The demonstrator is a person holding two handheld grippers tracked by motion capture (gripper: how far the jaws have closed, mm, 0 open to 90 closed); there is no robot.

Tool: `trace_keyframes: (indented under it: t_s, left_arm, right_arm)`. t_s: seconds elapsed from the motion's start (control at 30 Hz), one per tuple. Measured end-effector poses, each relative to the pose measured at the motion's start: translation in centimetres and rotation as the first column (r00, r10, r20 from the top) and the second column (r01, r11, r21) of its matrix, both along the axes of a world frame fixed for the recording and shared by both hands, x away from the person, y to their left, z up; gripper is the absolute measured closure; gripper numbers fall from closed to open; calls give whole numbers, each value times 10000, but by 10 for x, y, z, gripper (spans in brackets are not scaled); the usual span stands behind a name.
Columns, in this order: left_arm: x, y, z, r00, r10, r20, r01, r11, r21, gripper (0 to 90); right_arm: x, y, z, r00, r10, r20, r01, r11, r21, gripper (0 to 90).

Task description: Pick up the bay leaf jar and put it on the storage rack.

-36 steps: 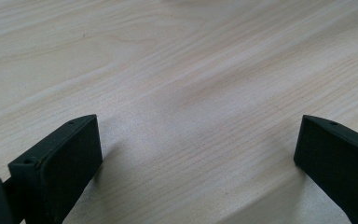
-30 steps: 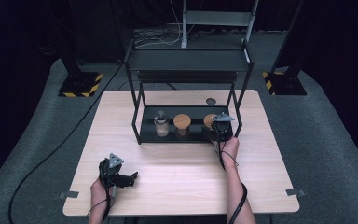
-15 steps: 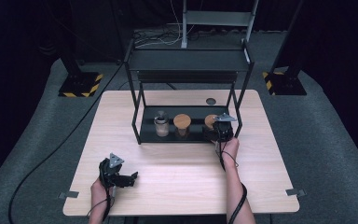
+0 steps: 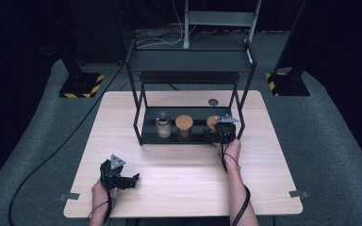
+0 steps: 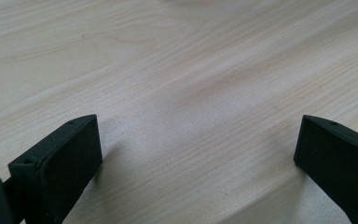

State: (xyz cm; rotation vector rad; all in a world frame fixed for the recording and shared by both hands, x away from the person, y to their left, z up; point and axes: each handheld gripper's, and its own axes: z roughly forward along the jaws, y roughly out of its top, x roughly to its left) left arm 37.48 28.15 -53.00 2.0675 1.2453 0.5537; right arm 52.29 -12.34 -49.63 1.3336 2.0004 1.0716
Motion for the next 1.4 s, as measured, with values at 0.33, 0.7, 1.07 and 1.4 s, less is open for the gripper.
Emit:
trace_keyframes:
  t_s: [0.33,0.7,1.07,1.4]
  left_arm:
    - [0,0,0,10000,-1,20,1,10000,28,3]
    - [0,0,0,10000,10,44,-10,10000,52,2]
    - [-2,-2,0,9998,32,215,-36,9998,196,3]
    - [-2,-2,0,9998,30,220,-34,9998,210,3]
  right_arm:
    - [-24,5,7,9977,-108,-667,77,9989,-466,6]
    - [-81,-9,-6,9909,624,-1193,-739,9928,-946,8]
    - [-137,-44,-28,9837,977,-1508,-1110,9904,-820,4]
    - [-149,-49,-33,9803,1240,-1540,-1365,9879,-738,0]
